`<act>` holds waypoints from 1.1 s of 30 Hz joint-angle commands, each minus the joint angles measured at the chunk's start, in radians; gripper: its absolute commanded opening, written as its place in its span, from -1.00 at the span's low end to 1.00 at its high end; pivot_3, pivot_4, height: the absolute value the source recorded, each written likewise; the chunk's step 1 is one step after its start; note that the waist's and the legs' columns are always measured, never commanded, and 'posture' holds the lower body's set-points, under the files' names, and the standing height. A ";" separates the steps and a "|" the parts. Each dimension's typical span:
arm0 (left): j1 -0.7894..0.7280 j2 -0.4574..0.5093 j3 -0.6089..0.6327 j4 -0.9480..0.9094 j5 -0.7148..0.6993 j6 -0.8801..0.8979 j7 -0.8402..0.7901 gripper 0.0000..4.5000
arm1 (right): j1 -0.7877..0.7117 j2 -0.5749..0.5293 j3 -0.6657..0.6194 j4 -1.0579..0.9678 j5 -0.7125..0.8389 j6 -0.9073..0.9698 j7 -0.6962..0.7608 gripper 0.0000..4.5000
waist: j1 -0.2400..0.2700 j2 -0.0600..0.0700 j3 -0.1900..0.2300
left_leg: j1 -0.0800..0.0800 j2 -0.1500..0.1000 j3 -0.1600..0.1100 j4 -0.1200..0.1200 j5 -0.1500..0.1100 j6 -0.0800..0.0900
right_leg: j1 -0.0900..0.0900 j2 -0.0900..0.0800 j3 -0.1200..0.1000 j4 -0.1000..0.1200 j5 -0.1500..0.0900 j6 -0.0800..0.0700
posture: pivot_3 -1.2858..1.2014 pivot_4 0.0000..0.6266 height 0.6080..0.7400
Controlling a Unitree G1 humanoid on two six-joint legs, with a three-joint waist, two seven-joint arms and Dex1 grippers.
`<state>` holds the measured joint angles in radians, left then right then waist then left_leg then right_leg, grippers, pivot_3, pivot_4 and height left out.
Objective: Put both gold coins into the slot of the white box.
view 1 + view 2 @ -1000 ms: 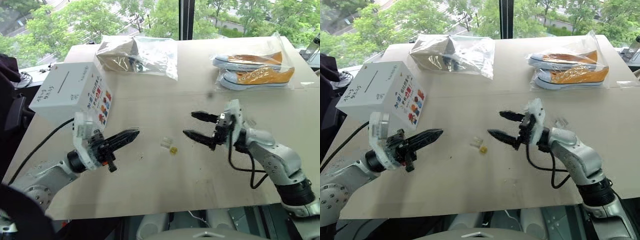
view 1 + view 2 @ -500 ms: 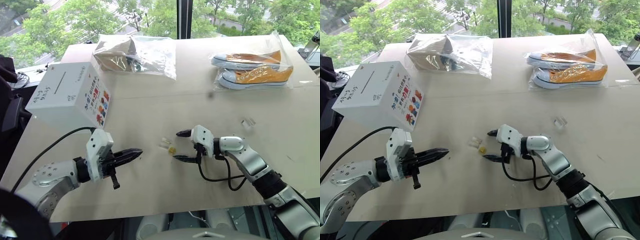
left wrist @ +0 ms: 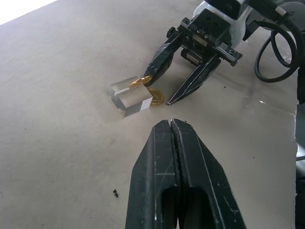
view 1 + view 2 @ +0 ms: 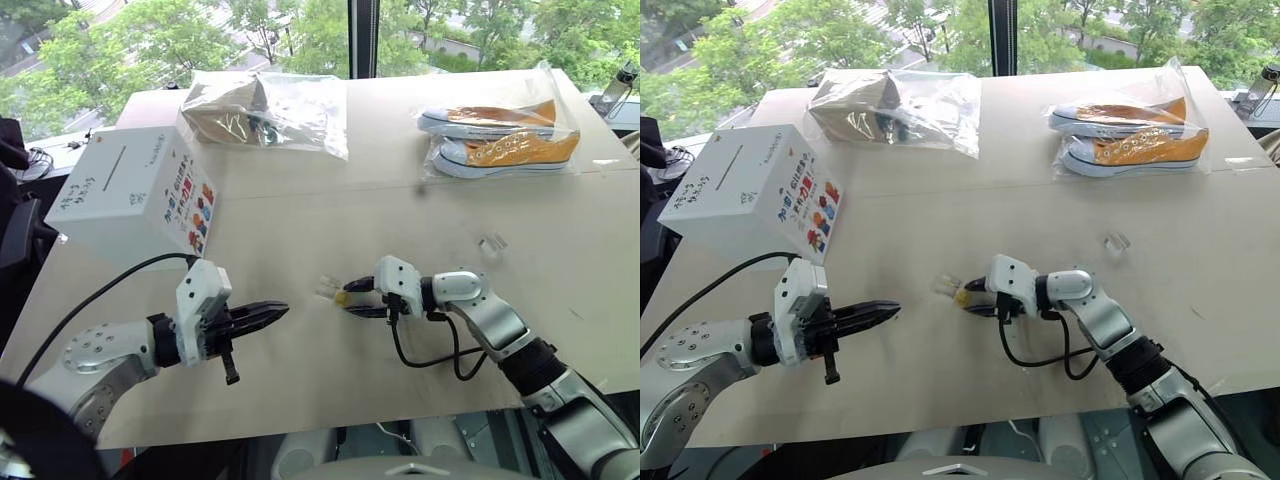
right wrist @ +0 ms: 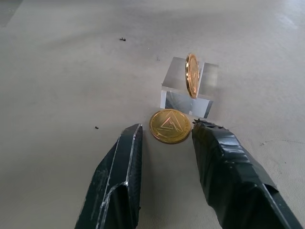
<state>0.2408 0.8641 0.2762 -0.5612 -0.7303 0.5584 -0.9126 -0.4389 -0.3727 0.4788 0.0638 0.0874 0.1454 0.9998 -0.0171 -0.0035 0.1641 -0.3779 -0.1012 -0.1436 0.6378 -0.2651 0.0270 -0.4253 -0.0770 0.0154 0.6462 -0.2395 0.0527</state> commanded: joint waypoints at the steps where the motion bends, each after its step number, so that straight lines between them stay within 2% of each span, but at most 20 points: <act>1: 0.012 0.009 0.038 -0.040 -0.007 -0.004 -0.013 -1.00 | 0.001 0.013 0.043 -0.005 -0.044 0.005 0.006 -0.24 | -0.001 -0.001 -0.001 | 0.000 0.000 0.000 0.000 0.000 0.000 | 0.000 0.001 0.000 0.000 0.000 0.000 | 0.03 -0.52 1.00; 21: 0.029 -0.018 0.040 -0.045 -0.009 -0.013 -0.010 -1.00 | -0.024 0.087 0.052 -0.035 -0.091 0.146 -0.026 -0.24 | -0.019 -0.001 -0.001 | 0.004 0.005 0.001 0.005 -0.002 -0.004 | 0.000 0.006 0.002 0.010 0.002 -0.003 | 0.03 -0.52 1.00; 33: 0.042 -0.023 0.053 -0.048 -0.008 -0.011 -0.012 -1.00 | -0.057 0.119 0.057 -0.008 -0.122 0.184 -0.037 -0.24 | -0.025 -0.001 -0.001 | 0.014 0.007 0.008 0.005 -0.002 -0.005 | 0.004 0.008 0.008 0.014 0.002 -0.003 | 0.03 -0.52 1.00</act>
<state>0.2788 0.8438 0.3048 -0.5775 -0.7313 0.5584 -0.9179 -0.4890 -0.2668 0.5037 0.0456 -0.0222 0.3100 0.9624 -0.0423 -0.0050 0.1628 -0.3639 -0.0943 -0.1353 0.6424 -0.2675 0.0224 -0.4214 -0.0692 0.0233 0.6606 -0.2375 0.0492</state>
